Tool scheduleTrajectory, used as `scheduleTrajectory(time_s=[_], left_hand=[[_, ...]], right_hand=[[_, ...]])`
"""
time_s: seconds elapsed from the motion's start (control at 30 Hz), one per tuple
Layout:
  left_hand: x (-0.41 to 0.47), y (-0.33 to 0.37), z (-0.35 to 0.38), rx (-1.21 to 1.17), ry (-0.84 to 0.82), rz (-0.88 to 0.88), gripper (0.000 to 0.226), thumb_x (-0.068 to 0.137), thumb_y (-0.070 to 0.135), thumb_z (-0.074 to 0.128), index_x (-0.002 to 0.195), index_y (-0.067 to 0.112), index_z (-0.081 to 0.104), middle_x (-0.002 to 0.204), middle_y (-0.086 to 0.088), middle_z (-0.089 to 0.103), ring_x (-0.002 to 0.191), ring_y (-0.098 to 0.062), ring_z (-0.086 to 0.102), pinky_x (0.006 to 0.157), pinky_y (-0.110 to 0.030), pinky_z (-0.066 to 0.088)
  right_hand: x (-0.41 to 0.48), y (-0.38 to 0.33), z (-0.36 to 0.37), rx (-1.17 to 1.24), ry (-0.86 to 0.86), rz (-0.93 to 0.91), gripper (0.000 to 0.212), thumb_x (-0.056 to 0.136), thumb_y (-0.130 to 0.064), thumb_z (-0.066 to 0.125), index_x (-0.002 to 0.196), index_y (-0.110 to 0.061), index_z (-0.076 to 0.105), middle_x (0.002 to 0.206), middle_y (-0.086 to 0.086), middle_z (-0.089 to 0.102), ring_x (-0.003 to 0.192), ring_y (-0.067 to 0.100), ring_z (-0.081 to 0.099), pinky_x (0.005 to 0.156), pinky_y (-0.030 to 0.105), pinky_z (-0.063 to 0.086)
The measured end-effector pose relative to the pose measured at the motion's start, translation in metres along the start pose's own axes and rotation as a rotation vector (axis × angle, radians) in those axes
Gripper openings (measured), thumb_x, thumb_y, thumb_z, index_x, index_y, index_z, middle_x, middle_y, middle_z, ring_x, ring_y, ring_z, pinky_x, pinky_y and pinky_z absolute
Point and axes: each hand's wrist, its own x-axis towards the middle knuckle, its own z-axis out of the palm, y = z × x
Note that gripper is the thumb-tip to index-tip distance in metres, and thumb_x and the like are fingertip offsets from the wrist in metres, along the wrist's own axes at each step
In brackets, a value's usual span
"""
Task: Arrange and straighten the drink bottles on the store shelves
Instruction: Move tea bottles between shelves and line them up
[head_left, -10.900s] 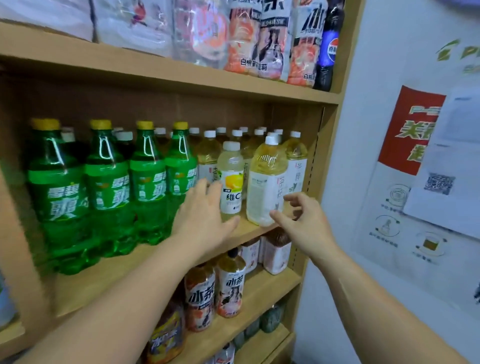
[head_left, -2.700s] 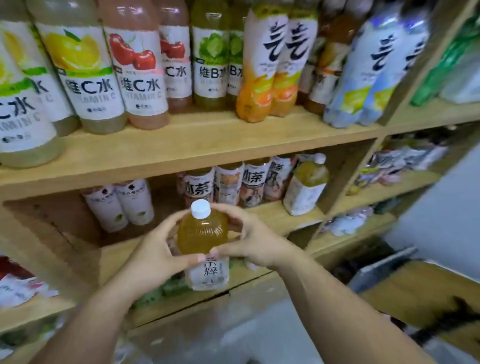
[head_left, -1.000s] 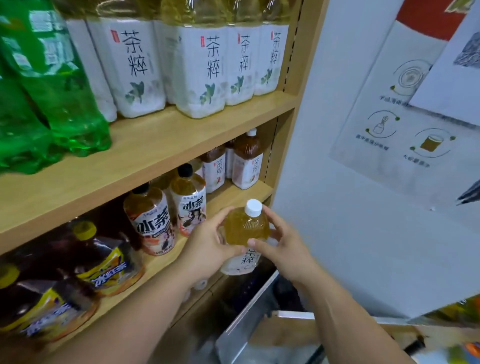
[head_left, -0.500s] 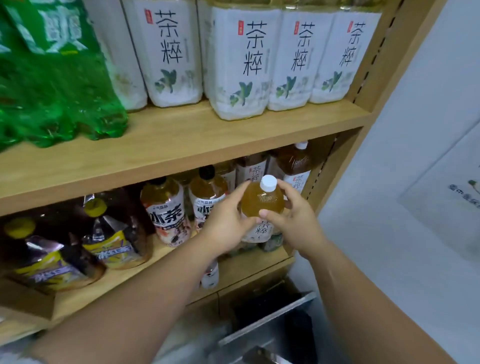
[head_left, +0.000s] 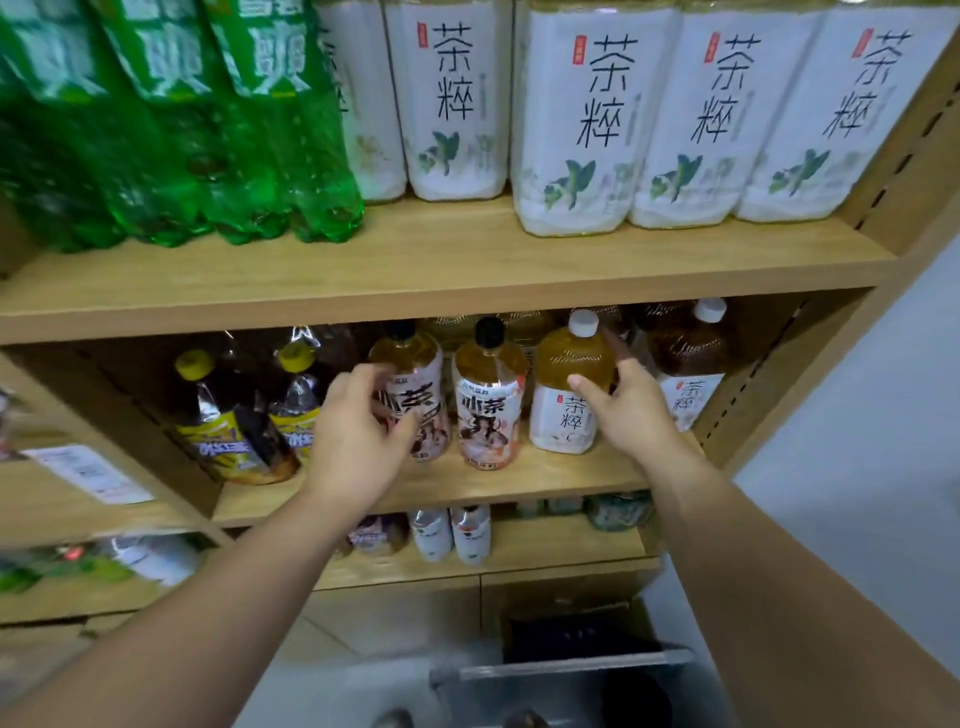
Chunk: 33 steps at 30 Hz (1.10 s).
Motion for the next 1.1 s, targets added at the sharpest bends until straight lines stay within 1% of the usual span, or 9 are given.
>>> scheduleTrajectory(time_s=[0.1, 0.2, 0.3, 0.4, 0.5, 0.67, 0.87, 0.97, 1.1], left_hand=[[0.011, -0.001, -0.005, 0.079, -0.007, -0.063, 0.057, 0.088, 0.031, 0.076, 0.137, 0.014, 0.053, 0.11, -0.003, 0.049, 0.108, -0.025, 0.059, 0.09, -0.031, 0.047], [0.025, 0.006, -0.005, 0.124, -0.054, -0.045, 0.064, 0.088, 0.033, 0.075, 0.143, 0.012, 0.049, 0.119, -0.015, 0.059, 0.118, -0.034, 0.056, 0.093, -0.036, 0.048], [0.037, 0.003, 0.001, 0.118, -0.078, -0.026, 0.081, 0.083, 0.035, 0.078, 0.151, 0.017, 0.038, 0.128, -0.015, 0.063, 0.115, -0.035, 0.061, 0.091, -0.042, 0.056], [0.043, 0.001, 0.007, 0.111, -0.118, -0.052, 0.088, 0.079, 0.033, 0.082, 0.15, 0.015, 0.034, 0.125, -0.016, 0.066, 0.111, -0.036, 0.065, 0.085, -0.043, 0.059], [0.046, 0.005, 0.015, 0.126, -0.124, -0.087, 0.094, 0.08, 0.025, 0.083, 0.153, 0.013, 0.024, 0.124, -0.022, 0.064, 0.107, -0.041, 0.065, 0.075, -0.038, 0.053], [0.047, 0.004, 0.025, 0.056, -0.091, -0.062, 0.092, 0.079, 0.014, 0.082, 0.152, 0.014, 0.026, 0.136, -0.024, 0.053, 0.111, -0.044, 0.062, 0.082, -0.045, 0.055], [0.043, -0.002, 0.022, 0.1, -0.111, -0.058, 0.09, 0.079, 0.027, 0.086, 0.15, 0.014, 0.032, 0.143, -0.019, 0.045, 0.123, -0.037, 0.054, 0.089, -0.04, 0.052], [0.037, 0.0, 0.019, 0.118, -0.11, -0.024, 0.084, 0.078, 0.028, 0.087, 0.146, 0.012, 0.039, 0.139, -0.018, 0.047, 0.124, -0.036, 0.053, 0.095, -0.04, 0.05], [0.014, -0.001, 0.014, 0.067, -0.123, -0.014, 0.088, 0.082, 0.028, 0.084, 0.154, 0.015, 0.034, 0.146, -0.013, 0.039, 0.132, -0.031, 0.048, 0.102, -0.029, 0.041]], right_hand=[[-0.013, -0.01, 0.011, -0.077, 0.151, -0.015, 0.056, 0.095, -0.038, 0.069, 0.142, -0.017, 0.047, 0.133, 0.013, 0.046, 0.126, 0.03, 0.047, 0.104, 0.04, 0.042], [-0.044, -0.033, 0.023, -0.214, 0.427, -0.212, 0.05, 0.093, -0.04, 0.069, 0.129, -0.01, 0.053, 0.137, 0.015, 0.044, 0.132, 0.032, 0.039, 0.104, 0.044, 0.04], [-0.054, -0.052, 0.04, -0.158, 0.276, -0.373, 0.051, 0.091, -0.041, 0.071, 0.128, -0.009, 0.055, 0.119, 0.007, 0.047, 0.116, 0.024, 0.047, 0.09, 0.034, 0.044], [-0.046, -0.066, 0.053, -0.156, 0.039, -0.273, 0.07, 0.087, -0.046, 0.076, 0.141, -0.012, 0.047, 0.112, 0.001, 0.042, 0.108, 0.02, 0.049, 0.084, 0.029, 0.042], [-0.038, -0.067, 0.062, -0.157, -0.073, -0.194, 0.084, 0.082, -0.048, 0.081, 0.148, -0.017, 0.041, 0.123, 0.009, 0.05, 0.117, 0.026, 0.053, 0.088, 0.031, 0.046], [-0.037, -0.065, 0.07, -0.229, -0.029, -0.132, 0.074, 0.079, -0.043, 0.085, 0.133, -0.012, 0.046, 0.123, 0.01, 0.053, 0.112, 0.026, 0.056, 0.082, 0.03, 0.046], [-0.046, -0.058, 0.072, -0.229, 0.005, -0.199, 0.065, 0.08, -0.039, 0.086, 0.124, -0.016, 0.044, 0.122, 0.005, 0.052, 0.104, 0.022, 0.058, 0.076, 0.034, 0.051], [-0.051, -0.053, 0.071, -0.186, 0.018, -0.235, 0.068, 0.079, -0.036, 0.087, 0.127, -0.019, 0.042, 0.128, 0.004, 0.052, 0.106, 0.02, 0.059, 0.077, 0.034, 0.053], [-0.06, -0.046, 0.066, -0.055, 0.002, -0.245, 0.08, 0.079, -0.03, 0.088, 0.142, -0.026, 0.039, 0.142, -0.001, 0.049, 0.117, 0.011, 0.05, 0.087, 0.024, 0.043]])
